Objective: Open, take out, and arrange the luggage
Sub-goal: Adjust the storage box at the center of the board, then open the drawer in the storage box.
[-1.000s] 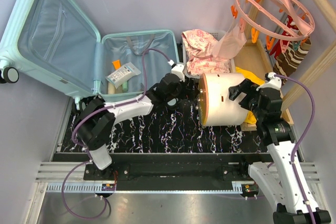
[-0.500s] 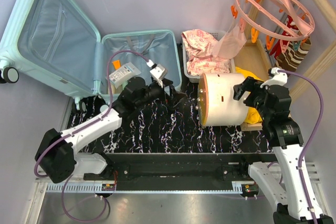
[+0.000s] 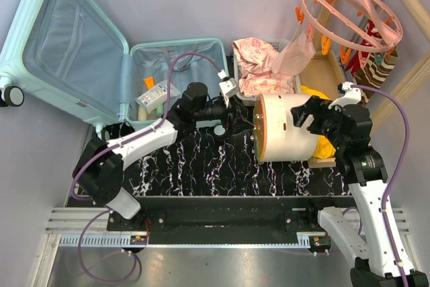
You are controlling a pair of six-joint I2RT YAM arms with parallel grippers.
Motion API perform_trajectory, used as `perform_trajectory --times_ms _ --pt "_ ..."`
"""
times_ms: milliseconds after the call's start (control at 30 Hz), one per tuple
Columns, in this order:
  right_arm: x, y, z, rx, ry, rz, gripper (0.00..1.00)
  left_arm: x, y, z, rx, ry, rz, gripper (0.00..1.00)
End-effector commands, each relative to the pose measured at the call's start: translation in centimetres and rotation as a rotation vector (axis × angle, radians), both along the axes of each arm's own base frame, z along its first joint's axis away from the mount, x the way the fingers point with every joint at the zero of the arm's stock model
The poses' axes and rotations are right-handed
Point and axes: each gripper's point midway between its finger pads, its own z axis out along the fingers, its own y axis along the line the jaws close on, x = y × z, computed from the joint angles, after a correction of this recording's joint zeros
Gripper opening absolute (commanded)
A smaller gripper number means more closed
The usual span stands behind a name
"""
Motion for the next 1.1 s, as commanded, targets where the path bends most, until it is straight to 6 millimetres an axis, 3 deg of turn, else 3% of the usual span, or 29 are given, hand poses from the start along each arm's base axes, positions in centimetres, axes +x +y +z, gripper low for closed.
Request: perform_trajectory --times_ms 0,133,367,733,833,1067 --pt "-0.2 0.9 2.3 0.029 -0.065 0.042 0.92 -0.2 -1.6 2.7 -0.07 -0.048 -0.089 0.84" --pt "-0.3 1.0 2.4 0.034 -0.067 0.05 0.92 0.5 -2.4 1.6 -0.062 -0.012 -0.095 0.8" --pt "-0.3 1.1 2.3 0.034 -0.064 0.055 0.92 1.3 -3.3 1.7 -0.102 0.002 -0.087 0.73" --pt "-0.2 1.1 2.4 0.024 -0.065 0.058 0.92 2.5 -4.6 1.7 -0.11 0.012 -0.079 0.73" --pt "-0.1 1.1 2.4 0.021 -0.063 0.06 0.92 2.3 -5.0 1.9 -0.113 0.013 -0.099 0.65" --pt "-0.1 0.9 2.0 0.014 -0.058 0.054 0.92 2.0 -5.0 1.8 -0.116 0.008 -0.113 0.59"
